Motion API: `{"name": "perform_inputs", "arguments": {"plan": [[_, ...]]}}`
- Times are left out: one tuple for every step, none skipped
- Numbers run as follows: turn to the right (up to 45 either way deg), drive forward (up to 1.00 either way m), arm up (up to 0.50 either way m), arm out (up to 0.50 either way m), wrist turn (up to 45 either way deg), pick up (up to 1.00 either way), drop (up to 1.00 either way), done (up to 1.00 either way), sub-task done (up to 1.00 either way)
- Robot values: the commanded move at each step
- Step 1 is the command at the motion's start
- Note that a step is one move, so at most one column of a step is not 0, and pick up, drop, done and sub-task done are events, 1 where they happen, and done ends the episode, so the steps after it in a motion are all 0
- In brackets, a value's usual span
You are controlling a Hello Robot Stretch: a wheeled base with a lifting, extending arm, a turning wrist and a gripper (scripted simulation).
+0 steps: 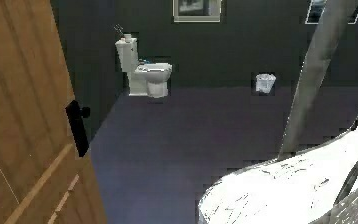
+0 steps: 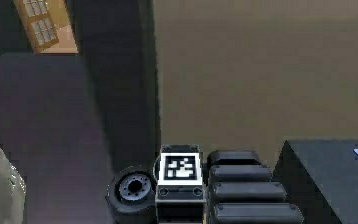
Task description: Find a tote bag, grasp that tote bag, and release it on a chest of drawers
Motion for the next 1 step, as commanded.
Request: {"name": "perform_inputs", "arguments": {"plan": [[0.0, 0.35, 0.00, 0.00, 0.0, 0.00, 0.00, 0.00, 0.00]]}}
